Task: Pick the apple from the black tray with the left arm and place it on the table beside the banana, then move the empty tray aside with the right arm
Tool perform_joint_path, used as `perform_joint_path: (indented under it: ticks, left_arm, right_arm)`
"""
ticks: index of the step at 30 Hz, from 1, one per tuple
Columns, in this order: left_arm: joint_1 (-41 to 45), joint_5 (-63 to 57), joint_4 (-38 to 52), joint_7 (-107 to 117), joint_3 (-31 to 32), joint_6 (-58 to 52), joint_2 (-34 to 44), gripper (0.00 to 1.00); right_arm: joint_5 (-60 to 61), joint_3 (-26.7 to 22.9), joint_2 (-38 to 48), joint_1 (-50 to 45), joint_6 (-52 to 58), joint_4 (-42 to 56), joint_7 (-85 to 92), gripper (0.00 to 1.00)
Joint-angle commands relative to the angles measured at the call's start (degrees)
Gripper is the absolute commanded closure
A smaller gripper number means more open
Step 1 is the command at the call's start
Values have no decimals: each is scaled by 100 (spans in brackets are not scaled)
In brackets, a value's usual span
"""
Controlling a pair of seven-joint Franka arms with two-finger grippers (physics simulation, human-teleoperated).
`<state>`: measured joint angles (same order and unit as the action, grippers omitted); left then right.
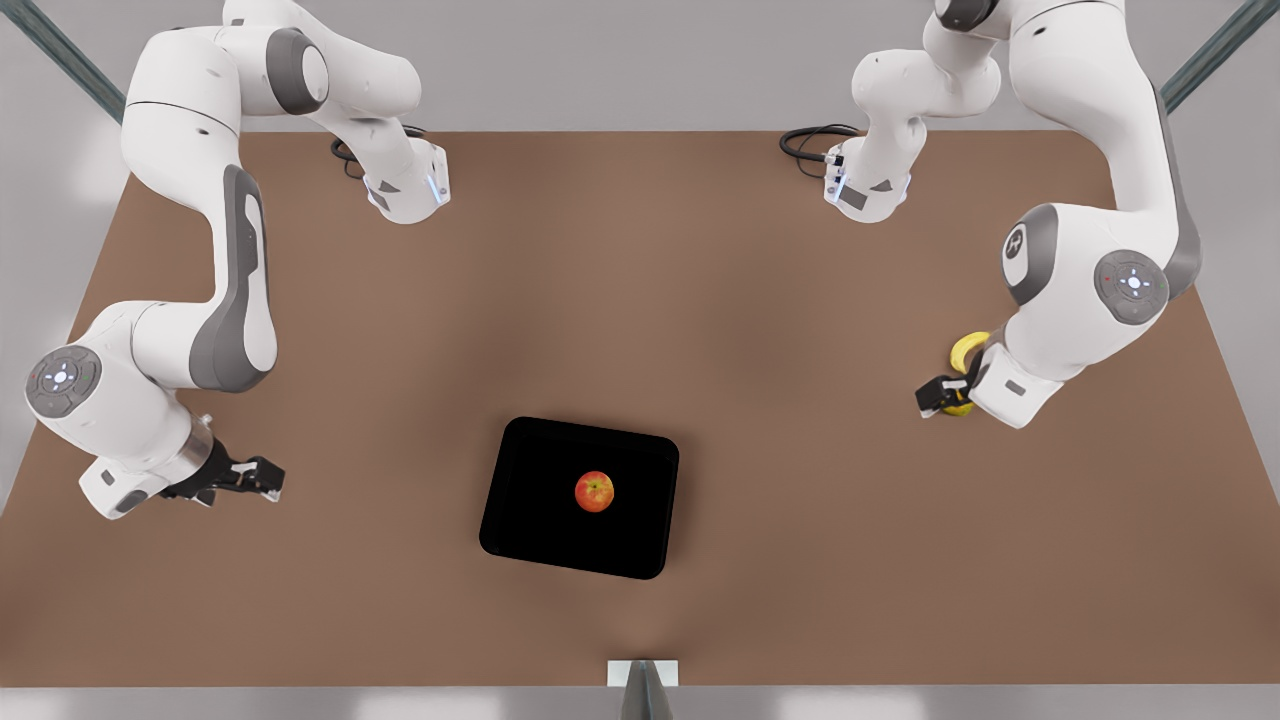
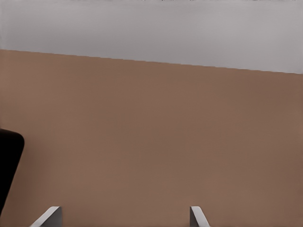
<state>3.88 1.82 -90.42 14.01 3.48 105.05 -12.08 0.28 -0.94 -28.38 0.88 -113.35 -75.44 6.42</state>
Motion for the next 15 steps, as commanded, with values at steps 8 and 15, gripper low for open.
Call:
perform_joint_path:
  ticks: [8,15]
  left_arm:
    - [1993,30,2228,2956,118,481,-2112,0]
    - [3892,-1289,4489,5481,47,2291,-4891,0]
  right_arm:
    - [-37,-20,-933,70,-205,495,281,0]
    - [-46,-90,-397,70,999,715,272,0]
